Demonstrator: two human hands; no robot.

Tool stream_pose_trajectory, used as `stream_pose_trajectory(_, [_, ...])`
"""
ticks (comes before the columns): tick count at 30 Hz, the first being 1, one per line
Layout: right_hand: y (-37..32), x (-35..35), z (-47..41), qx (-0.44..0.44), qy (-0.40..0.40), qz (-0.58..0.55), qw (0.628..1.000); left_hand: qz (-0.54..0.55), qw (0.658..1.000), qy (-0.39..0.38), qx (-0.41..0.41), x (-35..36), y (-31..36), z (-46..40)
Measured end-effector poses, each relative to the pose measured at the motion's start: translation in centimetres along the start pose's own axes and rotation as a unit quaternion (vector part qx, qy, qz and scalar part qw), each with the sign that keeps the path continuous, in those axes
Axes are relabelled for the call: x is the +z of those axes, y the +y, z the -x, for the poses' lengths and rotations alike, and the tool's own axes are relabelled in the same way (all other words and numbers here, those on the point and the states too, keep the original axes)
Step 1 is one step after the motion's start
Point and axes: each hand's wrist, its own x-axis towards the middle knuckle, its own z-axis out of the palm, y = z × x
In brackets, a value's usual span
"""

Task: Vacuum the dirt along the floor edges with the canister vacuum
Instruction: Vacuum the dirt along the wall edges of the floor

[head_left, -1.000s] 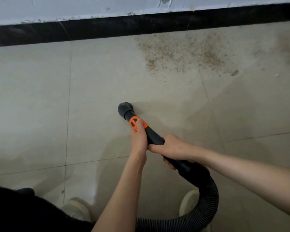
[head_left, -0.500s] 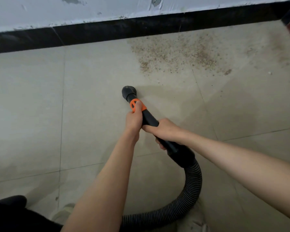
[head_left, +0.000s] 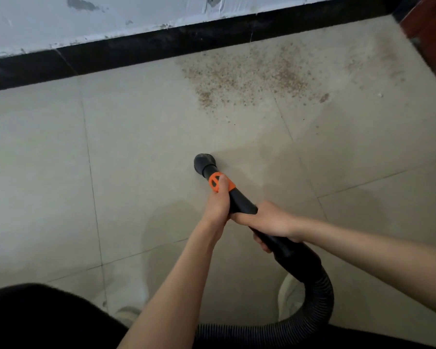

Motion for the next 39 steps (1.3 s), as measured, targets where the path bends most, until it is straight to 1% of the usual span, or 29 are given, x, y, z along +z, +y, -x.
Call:
stream_pose_trajectory(4, [0.6, 0.5, 1.9, 0.032, 0.005, -0.033, 0.999, -0.012, 0.999, -0.034, -0.018, 0.3, -0.2, 1.6])
stream_pose_trajectory(8, [0.0, 0.4, 1.6, 0.043, 0.050, -0.044, 0.997, -0.019, 0.996, -0.073, -0.055, 0.9, 1.2, 1.1])
stream_pose_trajectory(11, [-2.4, -0.3, 0.0, 0.025, 0.088, -0.022, 0.996, 0.003, 0.994, -0.074, -0.078, 0.9, 4.2, -0.6])
stream_pose_trajectory(16, [-8.9, -0.8, -3.4, -0.011, 0.119, -0.001, 0.993, 0.046, 0.994, -0.080, -0.065, -1.0, 10.0, -3.6])
stream_pose_trajectory(18, [-11.7, -0.7, -4.5, -0.040, 0.109, 0.009, 0.993, 0.068, 0.995, -0.056, -0.053, -2.4, 12.3, -4.6])
stream_pose_trajectory(20, [-14.1, -0.7, -5.4, -0.078, 0.084, 0.042, 0.993, 0.088, 0.994, -0.045, -0.042, -4.1, 14.6, -5.7])
stream_pose_trajectory(23, [-16.0, -1.0, -6.0, -0.123, 0.048, 0.081, 0.988, 0.117, 0.993, -0.035, -0.009, -6.8, 17.6, -7.3])
stream_pose_trajectory(24, [-16.0, -1.1, -6.1, -0.136, 0.041, 0.065, 0.988, 0.130, 0.991, -0.033, 0.004, -7.5, 18.7, -7.8])
stream_pose_trajectory(25, [-15.8, -1.1, -6.1, -0.143, 0.031, 0.020, 0.989, 0.146, 0.989, -0.035, 0.011, -8.1, 19.6, -8.3])
stream_pose_trajectory(27, [-15.2, -0.7, -6.3, -0.151, -0.005, -0.079, 0.985, 0.176, 0.982, -0.067, 0.017, -9.2, 21.2, -9.2])
stream_pose_trajectory(28, [-14.8, -0.5, -6.4, -0.158, -0.017, -0.104, 0.982, 0.183, 0.979, -0.090, 0.018, -9.6, 21.6, -9.7])
stream_pose_trajectory(30, [-14.0, 0.1, -7.0, -0.179, -0.023, -0.124, 0.976, 0.195, 0.972, -0.125, 0.025, -10.0, 22.0, -10.6])
stream_pose_trajectory(32, [-13.2, 0.9, -7.8, -0.199, 0.013, -0.104, 0.974, 0.215, 0.967, -0.135, 0.027, -10.2, 22.1, -11.3])
stream_pose_trajectory(34, [-12.5, 1.2, -8.4, -0.214, 0.067, -0.079, 0.971, 0.228, 0.965, -0.125, 0.026, -10.1, 22.1, -11.7])
stream_pose_trajectory(35, [-12.4, 1.2, -8.6, -0.224, 0.081, -0.074, 0.968, 0.232, 0.966, -0.108, 0.025, -9.9, 22.0, -11.9])
stream_pose_trajectory(37, [-12.6, 0.7, -8.9, -0.239, 0.092, -0.058, 0.965, 0.223, 0.974, -0.046, 0.020, -9.2, 21.8, -11.9])
stream_pose_trajectory(39, [-13.2, -0.2, -9.4, -0.252, 0.088, -0.023, 0.964, 0.169, 0.984, 0.049, 0.023, -8.1, 21.3, -11.7])
